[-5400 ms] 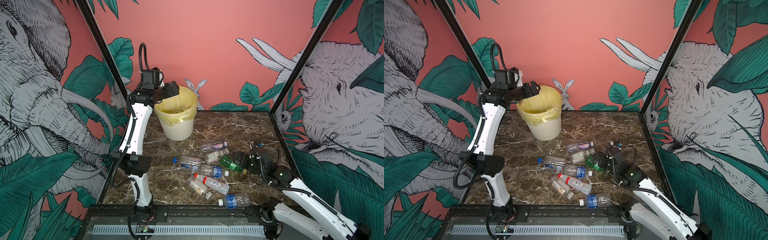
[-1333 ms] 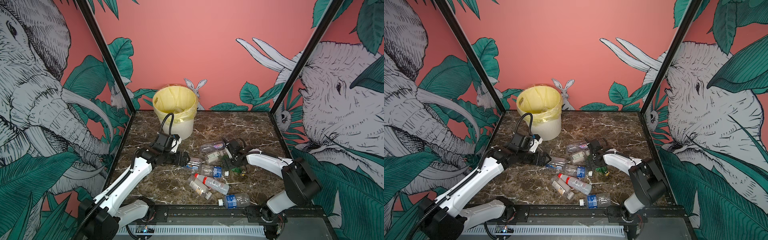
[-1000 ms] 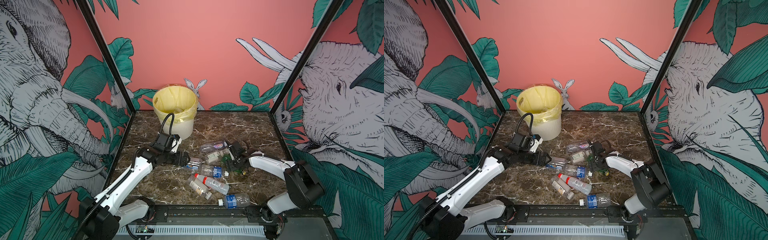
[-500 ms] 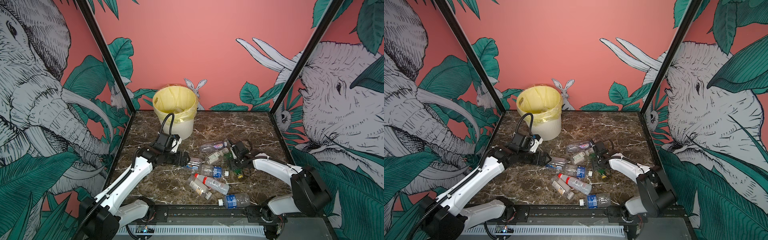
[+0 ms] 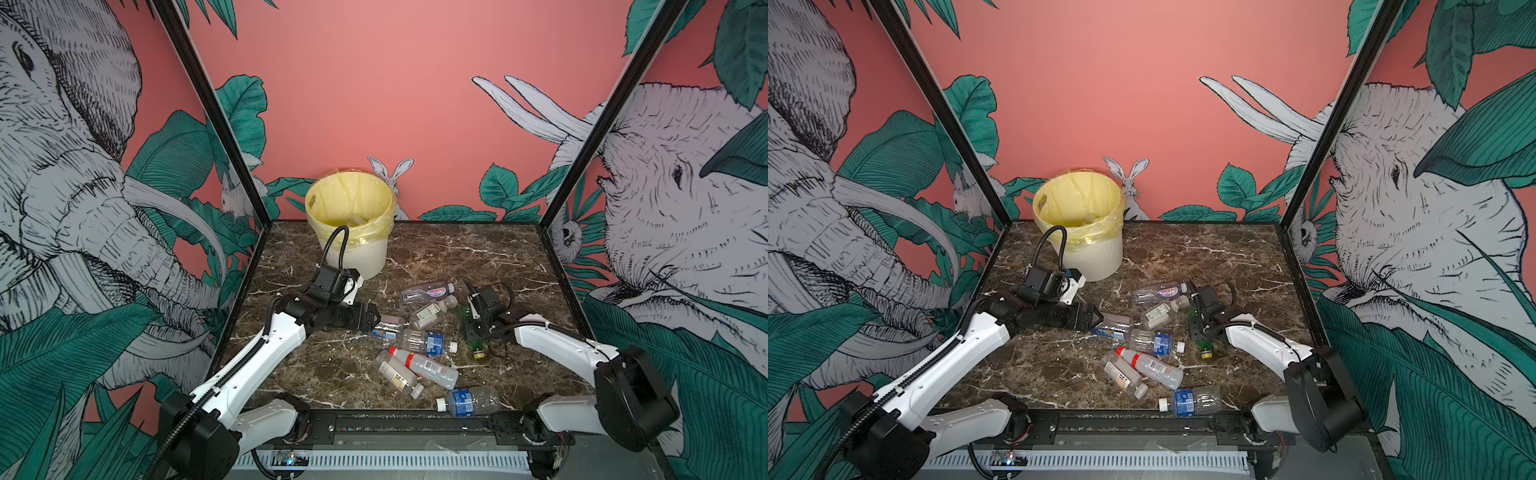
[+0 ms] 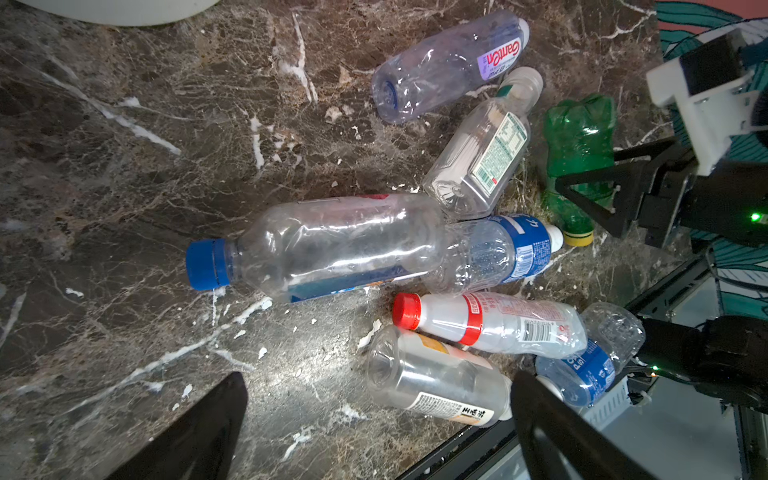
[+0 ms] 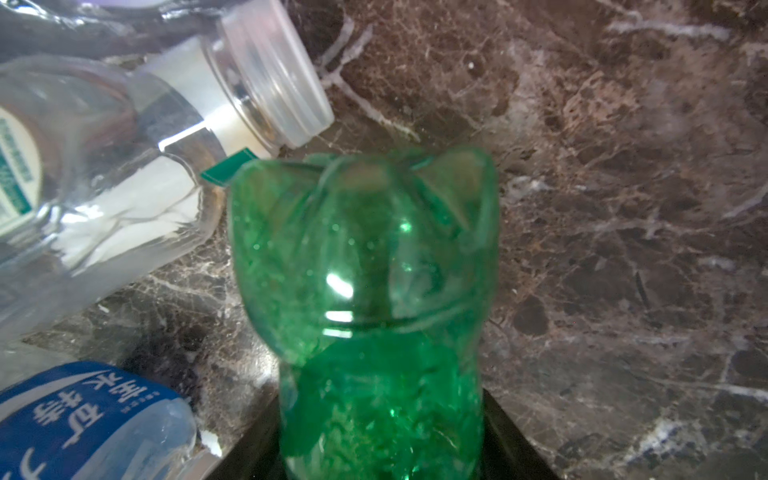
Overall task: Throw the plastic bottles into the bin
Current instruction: 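Close the right gripper on the green bottle's body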
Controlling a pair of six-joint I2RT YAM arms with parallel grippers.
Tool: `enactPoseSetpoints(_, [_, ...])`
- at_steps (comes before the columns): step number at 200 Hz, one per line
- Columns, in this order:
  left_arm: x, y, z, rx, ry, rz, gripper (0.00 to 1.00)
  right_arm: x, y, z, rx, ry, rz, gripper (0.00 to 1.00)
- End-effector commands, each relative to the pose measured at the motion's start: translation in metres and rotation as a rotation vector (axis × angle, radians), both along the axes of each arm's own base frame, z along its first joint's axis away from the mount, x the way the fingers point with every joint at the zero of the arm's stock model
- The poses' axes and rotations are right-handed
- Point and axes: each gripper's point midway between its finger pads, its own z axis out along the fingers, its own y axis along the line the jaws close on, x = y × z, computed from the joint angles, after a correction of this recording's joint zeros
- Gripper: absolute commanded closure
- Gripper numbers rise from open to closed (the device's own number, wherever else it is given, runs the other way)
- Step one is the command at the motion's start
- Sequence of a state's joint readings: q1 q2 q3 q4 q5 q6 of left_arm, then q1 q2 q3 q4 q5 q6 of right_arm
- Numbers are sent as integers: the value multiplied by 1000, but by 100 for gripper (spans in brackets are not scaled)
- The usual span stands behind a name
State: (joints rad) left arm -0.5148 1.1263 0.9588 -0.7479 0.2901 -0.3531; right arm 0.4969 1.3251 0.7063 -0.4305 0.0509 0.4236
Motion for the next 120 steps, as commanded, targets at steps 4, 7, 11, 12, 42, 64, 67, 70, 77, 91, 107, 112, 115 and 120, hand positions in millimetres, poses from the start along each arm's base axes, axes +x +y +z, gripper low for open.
enactPoseSetpoints(4, [4,-3,8,-21,-17,14,1,6,-1,16,20,-44,-26,41])
enactPoseSetpoints(7, [4,-3,8,-21,-17,14,1,6,-2,17,19,-46,-27,41])
enactPoseSetpoints(11, [4,-3,8,-24,-17,15,1,6,-2,18,20,-49,-29,41])
enactPoseSetpoints(12, [4,-3,8,-24,-16,16,1,6,-3,19,20,-51,-30,41])
enactPoseSetpoints(42, [4,-4,7,-30,-11,20,1,7,-4,28,32,-75,-38,42])
enactPoseSetpoints(64, [2,-3,4,-30,-7,24,1,7,-3,39,61,-102,-47,42])
enactPoseSetpoints(67, [2,-2,4,-31,-7,26,1,7,-3,40,67,-104,-49,42])
enactPoseSetpoints(70, [2,-2,4,-31,-8,25,1,7,-3,41,71,-108,-49,42])
enactPoseSetpoints(77, [2,-2,3,-32,-7,28,1,6,-2,45,84,-116,-53,42])
enactPoseSetpoints(91, [1,-1,1,-30,-6,30,1,6,1,52,115,-134,-60,42])
enactPoseSetpoints(107, [1,-1,0,-29,-6,33,1,7,6,61,161,-155,-62,42])
enactPoseSetpoints(112, [2,-1,2,-30,-10,33,1,7,9,64,174,-157,-54,42])
enactPoseSetpoints(115, [1,-1,2,-30,-10,33,1,7,10,66,180,-159,-49,42])
enactPoseSetpoints(120, [1,-1,3,-33,-13,33,1,8,12,69,192,-160,-41,43])
